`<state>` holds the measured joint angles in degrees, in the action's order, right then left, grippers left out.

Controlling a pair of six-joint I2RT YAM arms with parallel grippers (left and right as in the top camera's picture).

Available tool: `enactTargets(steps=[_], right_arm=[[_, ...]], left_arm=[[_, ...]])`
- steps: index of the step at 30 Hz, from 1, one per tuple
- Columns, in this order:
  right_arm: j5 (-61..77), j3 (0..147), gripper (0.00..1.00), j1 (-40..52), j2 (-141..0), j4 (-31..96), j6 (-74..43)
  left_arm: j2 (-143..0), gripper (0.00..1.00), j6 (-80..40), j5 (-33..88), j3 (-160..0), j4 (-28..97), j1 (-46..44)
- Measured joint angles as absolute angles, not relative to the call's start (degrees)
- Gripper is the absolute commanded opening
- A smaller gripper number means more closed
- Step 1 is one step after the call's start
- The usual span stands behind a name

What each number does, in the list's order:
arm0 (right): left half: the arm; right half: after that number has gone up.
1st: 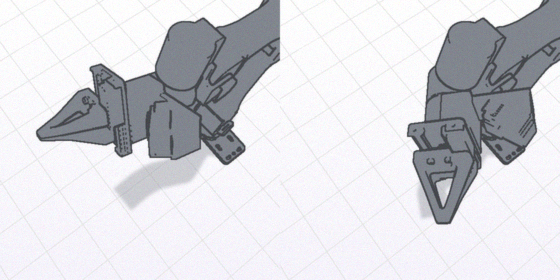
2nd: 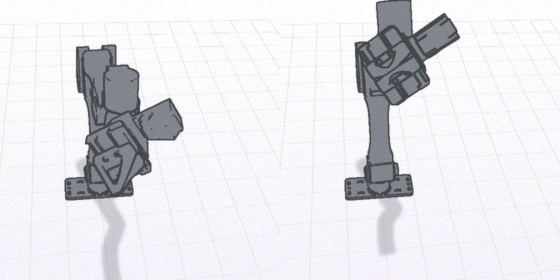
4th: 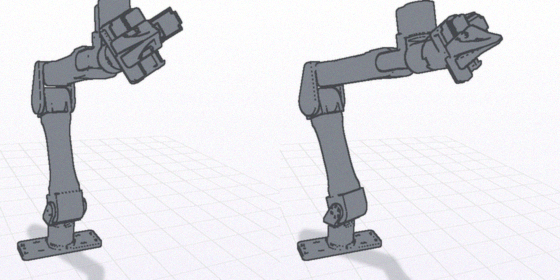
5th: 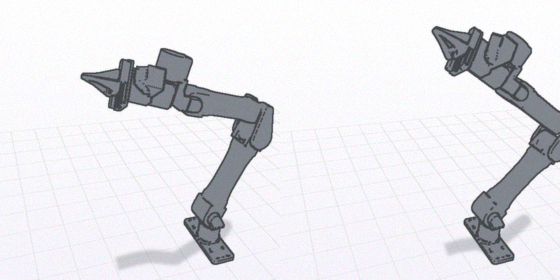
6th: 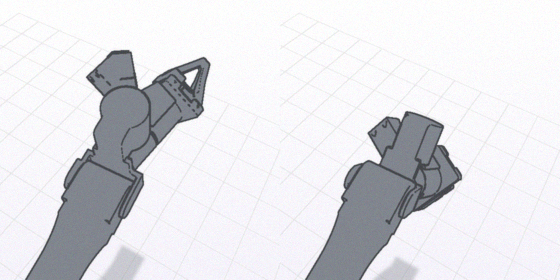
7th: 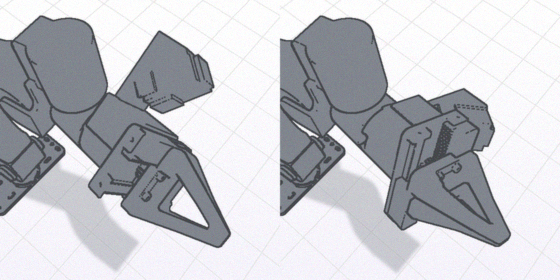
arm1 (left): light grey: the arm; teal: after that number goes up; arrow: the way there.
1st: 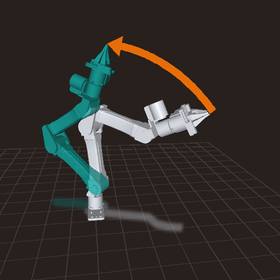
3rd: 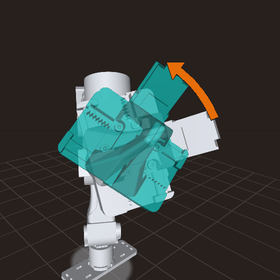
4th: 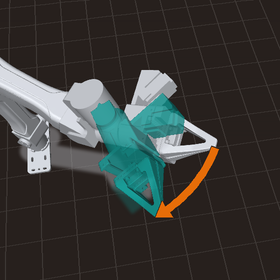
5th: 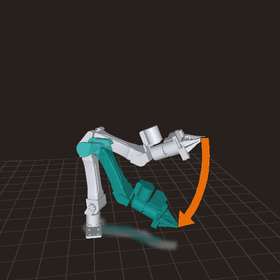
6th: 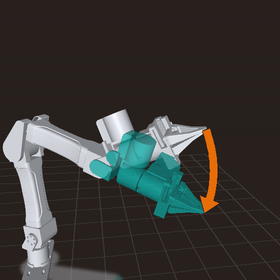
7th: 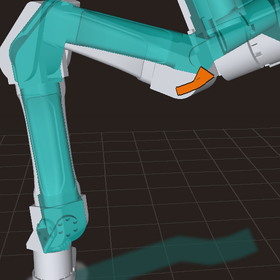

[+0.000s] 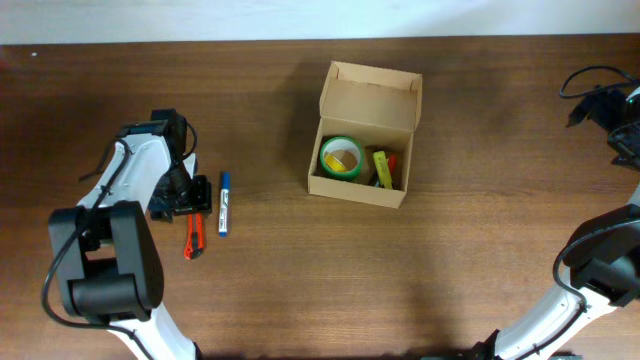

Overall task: Pack container
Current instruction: 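Grasp the red marker with the left gripper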

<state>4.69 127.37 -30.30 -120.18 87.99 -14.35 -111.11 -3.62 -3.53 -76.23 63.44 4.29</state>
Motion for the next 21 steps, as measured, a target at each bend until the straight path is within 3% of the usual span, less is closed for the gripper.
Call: enactTargets(steps=[15, 21], right_arm=[[4.69, 127.37, 0.99, -30.3, -120.18, 87.94, -14.39], [4.69, 127.37, 0.99, -30.3, -120.18, 87.79, -14.37]], left_arm=[[-116.03, 0.66, -2.57, -2.33, -76.2, 62.43, 4.75], [-116.49, 0.52, -2.33, -1.43, -76.23, 62.17, 5.1]])
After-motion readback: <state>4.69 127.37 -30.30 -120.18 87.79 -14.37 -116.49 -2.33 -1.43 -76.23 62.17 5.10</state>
